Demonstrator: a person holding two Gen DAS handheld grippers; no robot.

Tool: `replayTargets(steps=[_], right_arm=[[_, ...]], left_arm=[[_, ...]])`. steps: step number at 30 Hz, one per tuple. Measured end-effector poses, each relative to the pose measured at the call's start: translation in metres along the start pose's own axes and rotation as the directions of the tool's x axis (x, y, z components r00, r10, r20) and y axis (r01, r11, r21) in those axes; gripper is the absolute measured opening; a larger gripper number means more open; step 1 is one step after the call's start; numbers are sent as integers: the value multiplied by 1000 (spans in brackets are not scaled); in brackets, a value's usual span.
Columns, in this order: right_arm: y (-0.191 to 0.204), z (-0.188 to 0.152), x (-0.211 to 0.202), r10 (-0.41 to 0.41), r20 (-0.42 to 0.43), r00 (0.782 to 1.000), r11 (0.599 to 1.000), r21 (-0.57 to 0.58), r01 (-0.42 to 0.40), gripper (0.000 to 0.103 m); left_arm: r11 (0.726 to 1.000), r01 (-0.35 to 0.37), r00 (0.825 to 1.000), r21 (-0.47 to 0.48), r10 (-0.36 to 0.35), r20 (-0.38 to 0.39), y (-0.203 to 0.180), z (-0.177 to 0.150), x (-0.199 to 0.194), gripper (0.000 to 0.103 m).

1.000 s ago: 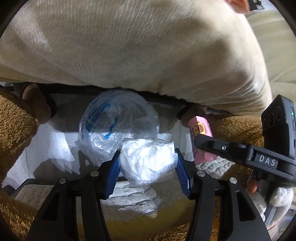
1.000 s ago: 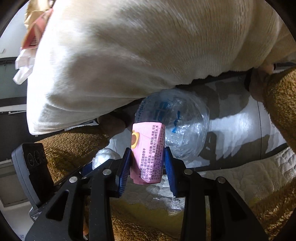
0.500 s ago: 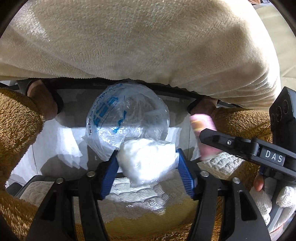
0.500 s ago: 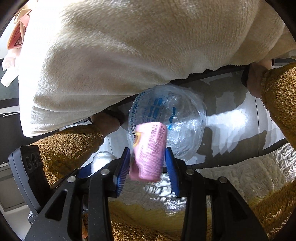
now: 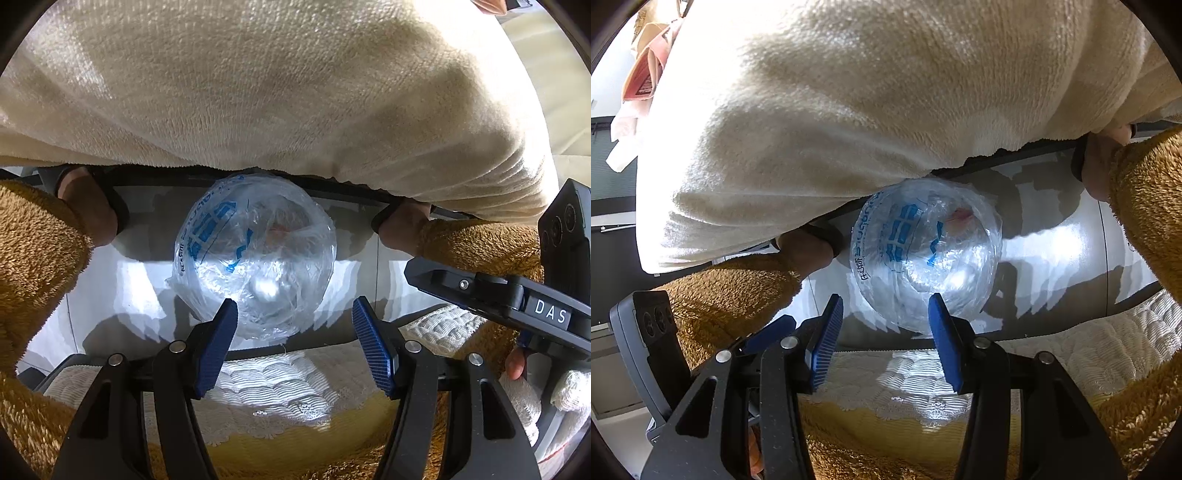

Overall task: Collect trash
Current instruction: 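Open both tools to drop the cup and bag into the trash bag, then raise both tools back over the bed toward the remaining wrappers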

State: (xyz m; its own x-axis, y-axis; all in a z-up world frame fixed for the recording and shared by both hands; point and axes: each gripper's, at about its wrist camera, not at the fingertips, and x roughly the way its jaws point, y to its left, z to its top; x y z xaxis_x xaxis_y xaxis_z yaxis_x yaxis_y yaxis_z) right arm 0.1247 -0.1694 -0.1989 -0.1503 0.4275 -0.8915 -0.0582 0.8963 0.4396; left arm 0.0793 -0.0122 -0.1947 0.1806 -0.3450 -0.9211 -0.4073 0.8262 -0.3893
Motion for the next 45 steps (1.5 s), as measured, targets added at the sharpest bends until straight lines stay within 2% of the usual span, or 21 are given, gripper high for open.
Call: replayTargets(steps=[4,9,11,14,21,25,28,35,41,45], right_arm=[[1,-3,-7,10,14,1000,1000,-15,-9,48],[4,-9,-22,63,42,997,996,-60,-61,49],[8,-13,-32,87,68,994,993,-92,-81,49],[14,-19,-50,128,119,985,983,-147,-110,49],[33,-34,-91,231,240,943,940,-306,-152,49],[43,-34,-110,279,277,920,912,-377,-163,49],[51,-29,-125,291,311,904,896,-419,-145,49],[67,-3,-147,294,348,890,876,-471,-105,49],[76,26,-149,286,339,896,873,-478,-98,49],[87,45,-141,268,329,905,874,-480,-84,53]], left_arm=[[1000,12,999,18,-12,30,-2,-4,-9,63],[994,75,987,74,-84,135,-7,-12,-36,63],[989,114,975,93,-129,178,-8,-15,-48,63],[984,127,956,125,-155,250,-11,-20,-65,63],[960,205,894,192,-264,363,-13,-25,-102,63],[952,217,862,216,-291,415,-12,-23,-121,63],[951,209,847,229,-293,443,-12,-17,-133,63],[952,174,829,253,-280,484,-10,5,-156,63],[952,159,816,261,-276,508,-8,26,-172,63],[952,156,812,262,-275,514,-7,37,-178,63]])
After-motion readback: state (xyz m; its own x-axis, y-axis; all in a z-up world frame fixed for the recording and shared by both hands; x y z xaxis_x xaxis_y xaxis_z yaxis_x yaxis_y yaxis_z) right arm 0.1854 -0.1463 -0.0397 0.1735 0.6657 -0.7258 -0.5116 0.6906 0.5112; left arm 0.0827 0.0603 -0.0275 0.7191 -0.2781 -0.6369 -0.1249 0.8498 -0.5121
